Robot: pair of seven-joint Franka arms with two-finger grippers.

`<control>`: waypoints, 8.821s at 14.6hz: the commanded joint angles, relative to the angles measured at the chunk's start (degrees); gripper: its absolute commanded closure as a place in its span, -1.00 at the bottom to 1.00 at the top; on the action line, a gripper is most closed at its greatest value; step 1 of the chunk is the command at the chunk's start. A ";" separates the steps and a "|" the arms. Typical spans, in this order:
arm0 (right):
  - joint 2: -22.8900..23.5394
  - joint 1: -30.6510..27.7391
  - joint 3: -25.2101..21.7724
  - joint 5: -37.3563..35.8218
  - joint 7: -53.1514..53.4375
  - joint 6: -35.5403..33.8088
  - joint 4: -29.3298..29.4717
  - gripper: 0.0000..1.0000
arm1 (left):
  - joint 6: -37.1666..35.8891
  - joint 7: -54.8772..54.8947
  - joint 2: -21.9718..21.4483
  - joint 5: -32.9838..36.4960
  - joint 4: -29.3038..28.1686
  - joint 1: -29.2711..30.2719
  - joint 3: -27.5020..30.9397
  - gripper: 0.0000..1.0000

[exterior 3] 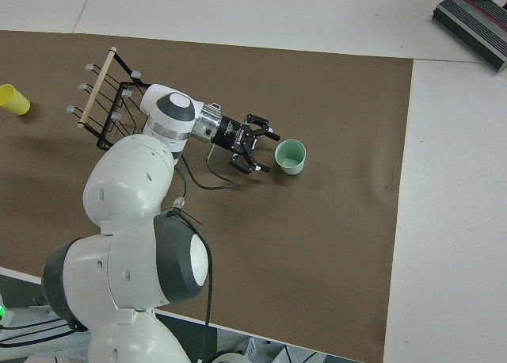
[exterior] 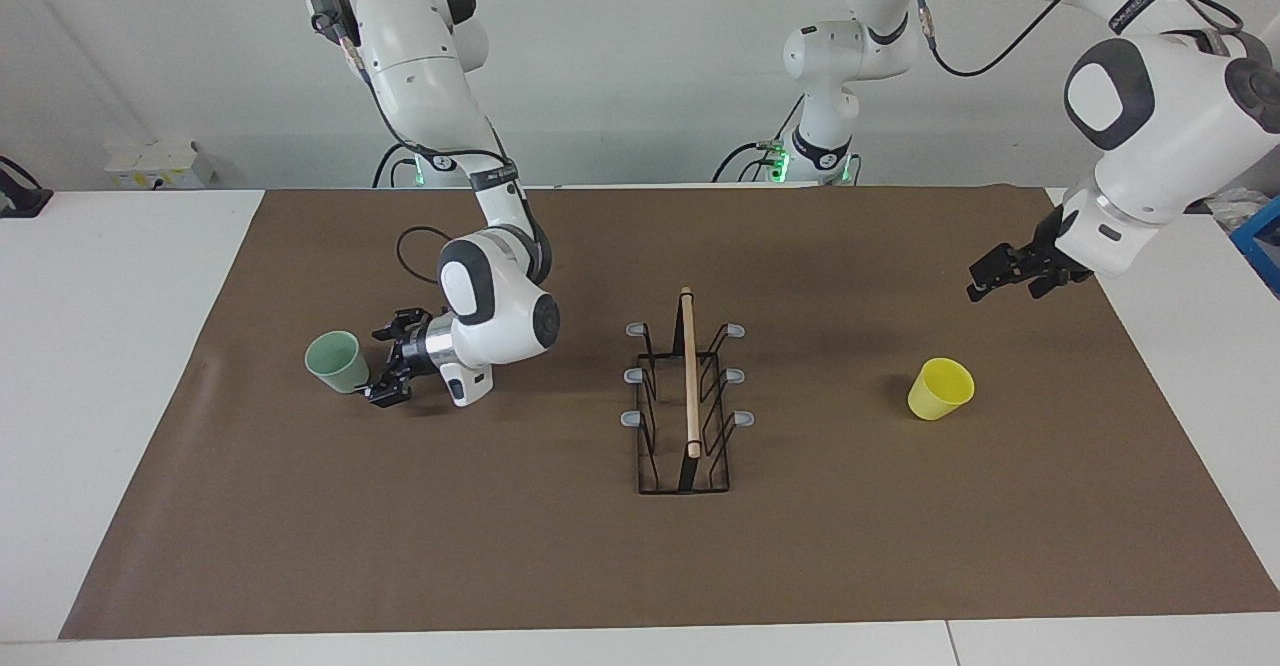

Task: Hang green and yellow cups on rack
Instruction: 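Grasp the pale green cup with the right gripper while the left gripper opens, then grasp the yellow cup with the left gripper while the right gripper lifts, then carry the green cup onto a rack peg with the right gripper, then hang the yellow cup on a rack peg with the left gripper, then open the right gripper and withdraw it from the green cup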

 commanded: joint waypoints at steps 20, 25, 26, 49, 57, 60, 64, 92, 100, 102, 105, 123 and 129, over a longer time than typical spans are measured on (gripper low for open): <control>-0.25 -3.58 0.15 -13.20 9.42 2.62 -8.22 -0.59 | 12.44 -67.21 19.96 -32.33 4.50 9.40 5.50 -1.00; -0.34 -3.23 0.24 -13.20 8.98 2.27 -7.09 1.00 | 12.61 -68.82 14.25 -41.38 -8.33 11.86 5.50 -1.00; -0.34 -3.23 0.41 -12.24 8.98 2.10 -5.34 1.00 | 12.96 -68.73 13.12 -41.91 -10.78 12.29 5.42 -1.00; -27.40 -6.57 2.26 64.90 5.91 27.03 -2.24 1.00 | 27.99 -54.93 4.93 -70.21 -33.92 6.06 5.15 -1.00; -30.57 -1.49 2.26 104.42 -16.12 54.70 -14.28 1.00 | 32.99 -51.86 4.75 -76.36 -36.21 2.63 5.15 -1.00; -31.80 2.74 2.26 126.90 -29.38 63.42 -16.66 1.00 | 34.23 -51.41 4.76 -76.37 -36.21 1.31 5.15 -1.00; -33.03 5.30 2.26 156.97 -53.01 67.22 -18.77 1.00 | 43.52 -52.81 4.14 -76.37 -35.86 -5.00 5.15 -0.86; -21.61 6.97 2.26 203.98 -110.64 41.21 -22.73 1.00 | 32.49 -57.30 -9.48 -24.72 -18.91 -10.81 4.89 1.00; -18.01 6.80 2.08 205.91 -115.64 38.05 -21.85 1.00 | 30.45 -57.74 -9.66 -5.10 -16.34 -22.67 4.80 1.00; -18.00 6.71 2.09 206.00 -116.43 38.04 -21.67 1.00 | 30.98 -61.16 -9.57 -4.65 -16.34 -23.91 4.71 1.00; -16.51 6.88 2.09 206.09 -117.75 38.04 -21.85 1.00 | 31.42 -61.61 -9.83 5.07 -17.31 -29.26 4.71 1.00; -25.21 4.34 2.17 201.01 -115.83 50.16 -23.26 -1.00 | 45.92 -86.28 -9.05 45.25 -29.62 -42.28 4.62 1.00; -27.23 -1.19 1.91 179.40 -108.54 55.53 -22.46 -1.00 | 47.68 -95.71 -8.34 51.87 -32.33 -44.39 4.62 1.00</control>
